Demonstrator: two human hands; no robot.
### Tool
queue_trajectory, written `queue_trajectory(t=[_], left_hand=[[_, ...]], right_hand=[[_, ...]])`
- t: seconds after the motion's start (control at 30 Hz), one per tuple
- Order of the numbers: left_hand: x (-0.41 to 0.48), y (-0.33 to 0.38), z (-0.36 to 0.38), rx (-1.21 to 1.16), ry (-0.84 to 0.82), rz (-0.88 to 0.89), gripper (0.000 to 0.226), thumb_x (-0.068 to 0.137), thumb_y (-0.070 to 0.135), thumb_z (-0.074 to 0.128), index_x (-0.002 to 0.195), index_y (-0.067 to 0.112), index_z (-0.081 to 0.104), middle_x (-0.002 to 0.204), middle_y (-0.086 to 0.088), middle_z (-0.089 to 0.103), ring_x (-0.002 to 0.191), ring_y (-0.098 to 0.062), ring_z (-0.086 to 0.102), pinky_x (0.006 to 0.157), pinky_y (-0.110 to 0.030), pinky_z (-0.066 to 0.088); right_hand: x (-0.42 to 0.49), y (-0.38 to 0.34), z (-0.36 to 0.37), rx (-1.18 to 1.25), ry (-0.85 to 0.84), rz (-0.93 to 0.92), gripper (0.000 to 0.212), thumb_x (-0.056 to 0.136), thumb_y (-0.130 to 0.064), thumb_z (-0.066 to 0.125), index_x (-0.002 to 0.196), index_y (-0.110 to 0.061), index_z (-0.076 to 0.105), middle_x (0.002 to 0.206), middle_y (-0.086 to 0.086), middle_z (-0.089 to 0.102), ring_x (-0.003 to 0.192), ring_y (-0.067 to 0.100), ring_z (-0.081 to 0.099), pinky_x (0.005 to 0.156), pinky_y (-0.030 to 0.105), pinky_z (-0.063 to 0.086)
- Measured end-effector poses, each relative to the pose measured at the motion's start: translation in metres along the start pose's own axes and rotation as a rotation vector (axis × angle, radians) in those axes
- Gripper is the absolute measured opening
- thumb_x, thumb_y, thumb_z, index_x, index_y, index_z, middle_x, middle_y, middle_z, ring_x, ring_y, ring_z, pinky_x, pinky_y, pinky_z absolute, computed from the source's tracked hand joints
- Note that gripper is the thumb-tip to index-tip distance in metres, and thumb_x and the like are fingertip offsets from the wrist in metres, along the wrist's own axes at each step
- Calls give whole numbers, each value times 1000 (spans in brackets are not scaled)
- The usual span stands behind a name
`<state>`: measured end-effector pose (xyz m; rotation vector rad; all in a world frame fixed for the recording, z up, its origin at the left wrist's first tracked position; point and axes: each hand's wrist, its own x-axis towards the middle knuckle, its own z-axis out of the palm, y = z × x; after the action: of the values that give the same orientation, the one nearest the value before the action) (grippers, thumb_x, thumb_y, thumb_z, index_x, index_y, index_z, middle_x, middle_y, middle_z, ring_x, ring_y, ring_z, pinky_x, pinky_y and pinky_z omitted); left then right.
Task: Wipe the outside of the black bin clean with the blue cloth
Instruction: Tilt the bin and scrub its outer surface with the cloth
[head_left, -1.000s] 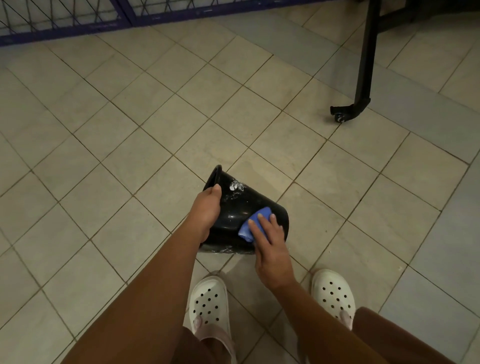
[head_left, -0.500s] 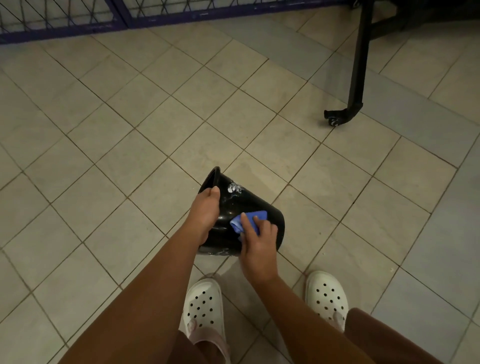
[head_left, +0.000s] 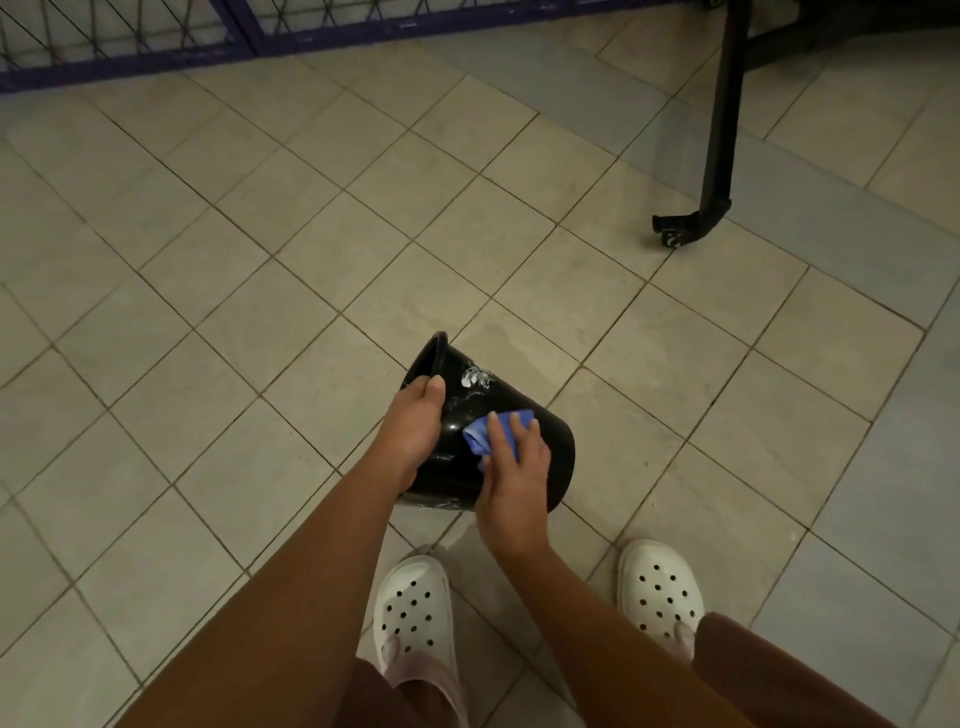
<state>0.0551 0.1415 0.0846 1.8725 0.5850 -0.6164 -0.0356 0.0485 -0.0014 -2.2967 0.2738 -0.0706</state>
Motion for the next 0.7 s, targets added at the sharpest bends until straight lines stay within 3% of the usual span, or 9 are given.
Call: queue_trajectory(t=[0.1,0.2,0.33,0.47,0.57,0.63,0.7], left_hand=[[-1,0,0,-11,-5,14,30,106,31,34,107,19,62,102,-8,67,94,-25,64,71,-31,48],[-3,1,1,-27,-2,-2,31,105,33,34,112,19,61,101,-5,65,92,-19,61,66,-29,42],[-2,4,4,-36,-46,-27,29,105,36,36,109,24,62,104,-3,67,98,-20,61,81,-36,44],[0,2,0,-91,-13,-97,31,105,34,38,108,18,64,105,-14,70,97,-31,67,90,-45,52],[2,-2,-1,-122,-18,-106,29,105,29,38,106,16,64,108,-18,70,99,-34,68,93,-50,53],[1,-1,-1,-138,-20,-114,28,105,29,38,103,18,64,106,-18,69,98,-35,67,91,-52,54],[0,2,-1,-140,-35,-119,27,105,30,38,105,19,63,105,-15,69,96,-33,67,84,-46,55]], right_hand=[[29,8,-7,-59,-84,-82,48,94,-17,43,141,-11,37,146,16,34,140,32,21,114,50,18],[44,41,-22,-55,-87,102,48,94,-10,46,141,-9,36,144,17,36,136,30,26,114,40,18],[19,40,-22,-66,-14,298,54,89,-4,52,140,-12,38,139,18,36,126,34,31,107,43,29],[-8,-4,-1,-138,31,113,65,75,-8,69,136,-15,45,127,21,43,113,32,37,90,47,41],[9,-9,-4,-186,-8,0,56,84,-20,62,136,-23,42,122,11,43,111,26,35,94,45,36],[23,1,-13,-152,-11,131,42,89,-26,54,131,-25,44,120,6,45,111,23,38,94,42,33],[32,13,-23,-134,51,212,30,89,-30,55,118,-24,52,112,3,51,106,23,43,86,39,31]])
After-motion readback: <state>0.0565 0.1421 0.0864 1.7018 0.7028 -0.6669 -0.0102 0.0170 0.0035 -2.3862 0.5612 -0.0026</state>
